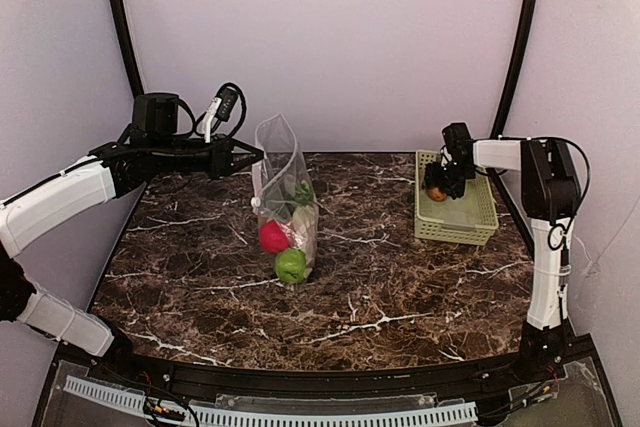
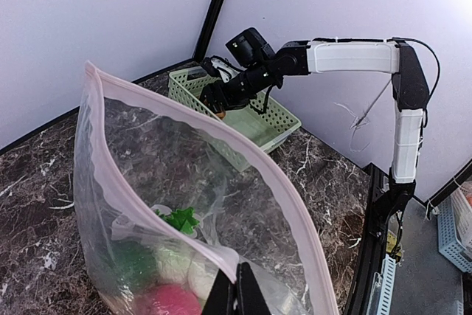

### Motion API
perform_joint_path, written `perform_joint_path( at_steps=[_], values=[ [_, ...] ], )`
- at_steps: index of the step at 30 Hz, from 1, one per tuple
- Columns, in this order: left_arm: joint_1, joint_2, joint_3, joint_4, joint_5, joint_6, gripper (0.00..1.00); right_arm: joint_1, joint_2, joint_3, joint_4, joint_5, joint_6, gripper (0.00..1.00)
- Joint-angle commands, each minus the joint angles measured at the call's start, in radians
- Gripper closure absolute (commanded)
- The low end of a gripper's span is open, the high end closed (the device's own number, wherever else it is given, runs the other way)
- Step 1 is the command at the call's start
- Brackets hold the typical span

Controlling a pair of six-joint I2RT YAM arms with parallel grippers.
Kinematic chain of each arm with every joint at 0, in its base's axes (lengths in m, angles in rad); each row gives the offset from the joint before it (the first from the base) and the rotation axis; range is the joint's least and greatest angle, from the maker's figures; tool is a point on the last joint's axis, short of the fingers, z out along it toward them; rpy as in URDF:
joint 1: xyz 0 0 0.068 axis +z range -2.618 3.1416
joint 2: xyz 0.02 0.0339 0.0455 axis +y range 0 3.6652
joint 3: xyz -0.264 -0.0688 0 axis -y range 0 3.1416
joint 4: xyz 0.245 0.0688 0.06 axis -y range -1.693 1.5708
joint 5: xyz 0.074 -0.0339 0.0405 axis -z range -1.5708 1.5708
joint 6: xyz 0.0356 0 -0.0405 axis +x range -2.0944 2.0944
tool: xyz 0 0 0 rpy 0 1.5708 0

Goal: Place the food in the zip-top bag and seal the zipper
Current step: Pick up the fake vegetable from the bin, then place the fake vegetable in the zipper food storage bag.

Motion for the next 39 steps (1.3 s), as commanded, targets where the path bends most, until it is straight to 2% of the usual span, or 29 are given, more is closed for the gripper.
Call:
perform_joint_path(
  at_steps=[1, 5, 12, 21, 25, 29, 39],
  values=[
    [0.004, -0.021, -0.013, 0.005, 0.01, 0.003, 0.99, 0.001, 0.02, 0.029, -0.015, 0.045, 0.002, 0.3],
    [0.004, -0.019, -0.013, 0.004, 0.01, 0.003, 0.99, 0.002, 0.004, 0.026, -0.015, 0.056, -0.003, 0.36],
    [0.004, -0.019, -0.013, 0.005, 0.01, 0.004, 0.99, 0.002, -0.085, -0.029, -0.015, 0.082, -0.016, 0.4],
    [0.004, -0.022, -0.02, 0.027, 0.038, -0.005, 0.99, 0.055, -0.469, -0.209, -0.003, 0.086, -0.07, 0.41],
    [0.004, -0.026, -0.023, 0.037, 0.052, -0.009, 0.99, 0.165, -0.58, -0.192, -0.04, 0.079, -0.105, 0.42],
    [0.003, -0.033, -0.027, 0.05, 0.064, -0.016, 0.99, 0.307, -0.616, -0.103, -0.091, 0.091, -0.114, 0.42],
    [0.0, -0.024, -0.033, 0.066, 0.085, -0.032, 0.99, 0.675, -0.51, 0.203, -0.077, 0.119, -0.146, 0.43]
  ],
)
